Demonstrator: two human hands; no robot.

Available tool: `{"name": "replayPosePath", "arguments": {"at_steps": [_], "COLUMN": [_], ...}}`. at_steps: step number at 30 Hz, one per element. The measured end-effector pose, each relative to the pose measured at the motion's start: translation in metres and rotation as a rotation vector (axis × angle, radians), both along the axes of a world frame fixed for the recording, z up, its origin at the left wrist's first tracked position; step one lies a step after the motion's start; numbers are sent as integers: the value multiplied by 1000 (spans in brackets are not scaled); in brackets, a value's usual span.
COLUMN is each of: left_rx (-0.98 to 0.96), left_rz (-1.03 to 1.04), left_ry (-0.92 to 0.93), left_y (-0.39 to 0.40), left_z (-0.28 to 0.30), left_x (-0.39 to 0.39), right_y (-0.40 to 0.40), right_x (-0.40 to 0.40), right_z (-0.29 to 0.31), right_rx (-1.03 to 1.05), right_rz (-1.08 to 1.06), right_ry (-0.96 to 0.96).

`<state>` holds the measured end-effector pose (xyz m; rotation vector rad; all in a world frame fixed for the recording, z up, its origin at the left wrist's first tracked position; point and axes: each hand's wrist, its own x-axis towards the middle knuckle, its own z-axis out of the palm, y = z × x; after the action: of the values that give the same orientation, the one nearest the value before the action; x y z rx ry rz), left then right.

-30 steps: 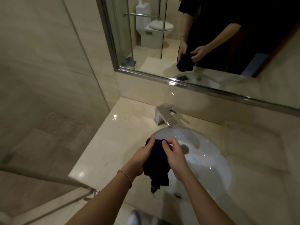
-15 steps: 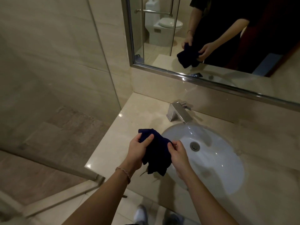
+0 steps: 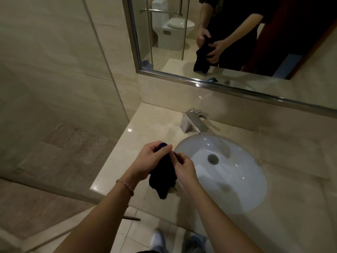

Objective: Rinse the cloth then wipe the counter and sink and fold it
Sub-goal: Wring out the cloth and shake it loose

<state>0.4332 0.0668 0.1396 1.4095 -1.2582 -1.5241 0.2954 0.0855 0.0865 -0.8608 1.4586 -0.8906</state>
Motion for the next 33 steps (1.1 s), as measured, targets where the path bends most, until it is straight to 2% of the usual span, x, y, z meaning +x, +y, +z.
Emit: {"name": "replayPosePath", "arguments": {"at_steps": [4, 6, 9, 12, 16, 20, 26, 29, 33], "left_rx": [-100, -199, -277, -277, -341, -398, -332, -251, -130], "left_rz": [-169, -153, -4, 195, 450, 592, 555, 478, 412], "left_ry": [-355, -423, -321, -131, -67, -61, -227, -240, -183], "left_y": [-17, -25, -35, -43, -53, -65, -73, -66, -51], "left_z": [15, 23, 27, 32, 53, 79, 79, 56, 11], "left_x": [22, 29, 36, 42, 64, 92, 122, 121, 109], "right_y": [1, 2, 1, -2, -5, -7, -28, -40, -52], "right_x": [-16, -25, -38, -55, -76, -88, -86, -76, -49], "right_z": [4, 8, 16, 16, 20, 30, 57, 60, 61], "right_rx": [-192, -227, -241, -246, -216, -202, -299, -331, -367], "right_rz": [37, -19, -148, -267, -311, -316, -203, -126, -48], "right_ry": [172, 188, 108, 73, 54, 55, 162, 281, 239]}}
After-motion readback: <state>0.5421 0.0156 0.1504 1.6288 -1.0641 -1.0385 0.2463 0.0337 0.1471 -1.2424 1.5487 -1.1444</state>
